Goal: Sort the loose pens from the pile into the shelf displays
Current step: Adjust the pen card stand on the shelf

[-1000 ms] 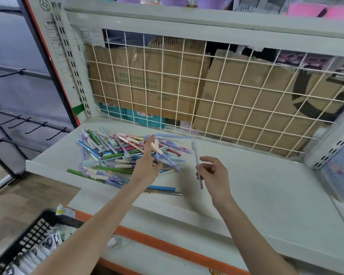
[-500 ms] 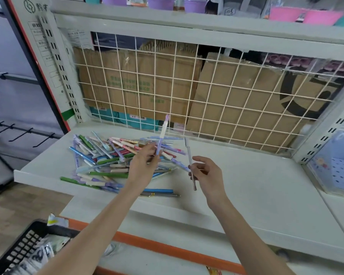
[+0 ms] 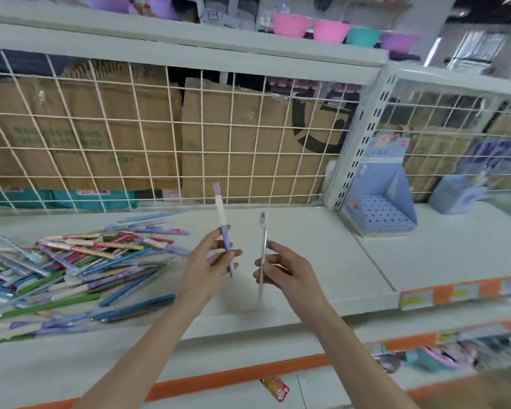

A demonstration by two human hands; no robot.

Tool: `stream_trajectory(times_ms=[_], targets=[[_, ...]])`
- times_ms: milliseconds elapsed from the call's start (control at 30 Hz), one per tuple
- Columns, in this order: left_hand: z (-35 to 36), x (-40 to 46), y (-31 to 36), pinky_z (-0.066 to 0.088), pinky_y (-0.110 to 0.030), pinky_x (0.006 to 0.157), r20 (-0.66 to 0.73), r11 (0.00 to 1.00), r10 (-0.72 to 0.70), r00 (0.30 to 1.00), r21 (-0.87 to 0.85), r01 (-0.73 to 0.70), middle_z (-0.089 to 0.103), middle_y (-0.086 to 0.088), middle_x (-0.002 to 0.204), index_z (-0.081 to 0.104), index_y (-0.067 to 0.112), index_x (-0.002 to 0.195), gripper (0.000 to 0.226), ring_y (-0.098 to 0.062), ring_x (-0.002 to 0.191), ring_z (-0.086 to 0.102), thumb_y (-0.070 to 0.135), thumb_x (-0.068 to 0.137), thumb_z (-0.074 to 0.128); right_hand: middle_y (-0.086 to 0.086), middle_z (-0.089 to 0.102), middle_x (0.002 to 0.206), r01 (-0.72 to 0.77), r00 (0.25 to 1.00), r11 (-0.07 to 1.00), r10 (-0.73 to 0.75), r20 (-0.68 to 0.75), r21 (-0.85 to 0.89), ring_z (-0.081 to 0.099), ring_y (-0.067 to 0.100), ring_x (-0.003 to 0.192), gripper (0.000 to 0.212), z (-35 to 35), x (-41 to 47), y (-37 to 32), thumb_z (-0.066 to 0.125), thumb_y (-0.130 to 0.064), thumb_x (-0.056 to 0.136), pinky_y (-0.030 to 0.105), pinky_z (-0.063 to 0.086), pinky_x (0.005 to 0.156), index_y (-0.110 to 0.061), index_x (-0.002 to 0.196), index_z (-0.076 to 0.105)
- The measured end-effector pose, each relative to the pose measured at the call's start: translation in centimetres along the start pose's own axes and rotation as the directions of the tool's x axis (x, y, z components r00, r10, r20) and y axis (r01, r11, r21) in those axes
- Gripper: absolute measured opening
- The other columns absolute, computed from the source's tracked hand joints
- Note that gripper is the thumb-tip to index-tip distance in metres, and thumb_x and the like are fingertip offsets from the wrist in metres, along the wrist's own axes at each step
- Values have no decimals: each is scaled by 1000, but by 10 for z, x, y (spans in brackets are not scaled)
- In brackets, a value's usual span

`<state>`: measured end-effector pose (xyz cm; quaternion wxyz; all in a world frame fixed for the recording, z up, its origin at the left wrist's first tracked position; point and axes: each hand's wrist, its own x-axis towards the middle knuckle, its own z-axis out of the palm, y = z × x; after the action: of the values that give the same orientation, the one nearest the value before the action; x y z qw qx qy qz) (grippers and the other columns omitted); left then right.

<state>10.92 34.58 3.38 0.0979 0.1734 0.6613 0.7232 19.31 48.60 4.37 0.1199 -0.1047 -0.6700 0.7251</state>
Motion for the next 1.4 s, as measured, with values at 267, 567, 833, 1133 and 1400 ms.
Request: stream_trajectory(times_ms=[267,567,833,1133,1400], targets=[[75,18,-1,59,-35,74,55,1000,-16,998,-12,16,62,-7,93,63,24,101,22,-17,80,70,6,91,55,13,62,79,38,982,998,-28,-184,54,65,28,68,27,-82,7,-11,47,11,87,35,55,66,-5,104,61],[185,73,-20,56,-20,69,-11,1000,6,1000,26,-6,62,-3,85,65,22,97,20,-10,73,68,5,91,56,5,68,75,109,978,990,-123,-168,-92,63,11,68,13,-210,74,-24,53,-3,92,22,54,64,-9,93,64],[282,128,-40,51,-13,60,-117,999,6,993,36,-2,61,1,78,63,14,99,18,-19,74,61,1,90,56,1,70,86,107,992,987,-115,-60,-117,65,16,77,20,-309,150,-31,53,-1,92,22,54,69,-17,89,65],[315,168,-46,55,-22,75,-139,995,61,988,89,-49,67,-3,92,64,26,94,25,-21,82,63,3,90,57,5,64,80,156,973,953,-194,-128,-260,62,17,70,16,-356,223,-29,51,-1,93,23,54,68,-7,101,64],[324,177,-52,54,-19,71,-162,997,36,986,78,-24,66,2,91,64,23,93,24,-2,71,64,0,88,57,-7,65,89,203,928,882,-312,-204,-425,62,7,79,17,-352,251,-16,56,-7,91,5,46,68,-10,107,62]])
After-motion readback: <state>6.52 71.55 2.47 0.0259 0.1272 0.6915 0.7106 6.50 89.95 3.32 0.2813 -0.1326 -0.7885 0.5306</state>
